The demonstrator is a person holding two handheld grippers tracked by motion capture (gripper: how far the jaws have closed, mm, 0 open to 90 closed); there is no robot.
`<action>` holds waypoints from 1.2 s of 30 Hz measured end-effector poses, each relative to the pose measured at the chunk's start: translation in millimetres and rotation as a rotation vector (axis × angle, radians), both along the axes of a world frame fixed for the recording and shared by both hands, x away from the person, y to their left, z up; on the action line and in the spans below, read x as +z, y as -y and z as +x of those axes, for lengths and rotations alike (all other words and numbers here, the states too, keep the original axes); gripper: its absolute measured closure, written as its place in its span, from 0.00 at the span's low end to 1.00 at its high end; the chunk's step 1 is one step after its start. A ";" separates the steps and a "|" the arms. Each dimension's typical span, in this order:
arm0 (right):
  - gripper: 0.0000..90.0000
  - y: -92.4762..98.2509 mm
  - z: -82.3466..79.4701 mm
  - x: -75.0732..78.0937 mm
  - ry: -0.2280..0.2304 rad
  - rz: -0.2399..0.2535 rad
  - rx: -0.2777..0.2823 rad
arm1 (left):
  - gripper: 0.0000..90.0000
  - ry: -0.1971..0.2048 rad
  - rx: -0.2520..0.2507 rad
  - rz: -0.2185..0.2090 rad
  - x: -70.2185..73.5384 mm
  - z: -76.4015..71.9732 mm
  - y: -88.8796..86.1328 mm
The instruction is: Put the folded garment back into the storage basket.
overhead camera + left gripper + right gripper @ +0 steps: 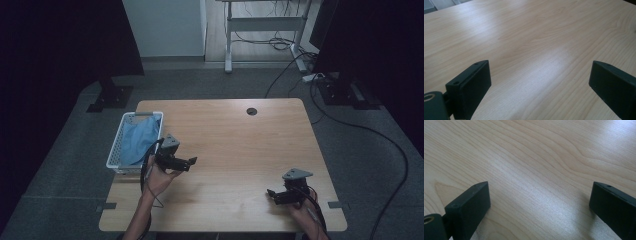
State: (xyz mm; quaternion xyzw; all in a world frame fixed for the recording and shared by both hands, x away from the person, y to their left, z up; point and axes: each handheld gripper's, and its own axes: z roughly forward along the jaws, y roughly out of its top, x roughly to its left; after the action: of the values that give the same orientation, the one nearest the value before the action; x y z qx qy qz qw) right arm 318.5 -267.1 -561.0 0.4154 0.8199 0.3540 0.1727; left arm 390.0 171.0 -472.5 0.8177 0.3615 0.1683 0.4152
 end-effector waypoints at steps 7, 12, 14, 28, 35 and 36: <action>0.04 0.0 0.0 0.0 0.000 0.000 0.001 | 0.03 -0.007 -0.017 0.007 -14.3 -10.8 5.6; 0.04 0.0 0.0 0.0 0.000 0.000 0.001 | 0.03 -0.020 -0.026 0.000 -26.2 -17.2 8.0; 0.04 0.0 0.0 0.0 0.000 0.000 0.001 | 0.03 -0.022 -0.029 0.005 -31.2 -19.8 9.5; 0.04 0.0 0.0 -0.1 0.002 0.001 0.003 | 0.03 -0.087 -0.031 0.136 -76.5 -29.1 19.2; 0.03 0.0 -0.2 -0.2 0.001 0.000 0.005 | 0.00 -0.083 -0.039 0.140 -82.5 -29.4 20.2; 0.03 0.0 -0.2 -0.2 0.001 0.000 0.006 | 0.00 -0.084 -0.040 0.141 -82.6 -29.4 20.6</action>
State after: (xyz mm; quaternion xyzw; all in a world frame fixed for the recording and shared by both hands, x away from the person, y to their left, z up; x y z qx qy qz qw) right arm 318.3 -267.1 -561.2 0.4127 0.8211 0.3547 0.1721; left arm 360.6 150.4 -555.1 0.8583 0.3494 0.1505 0.3443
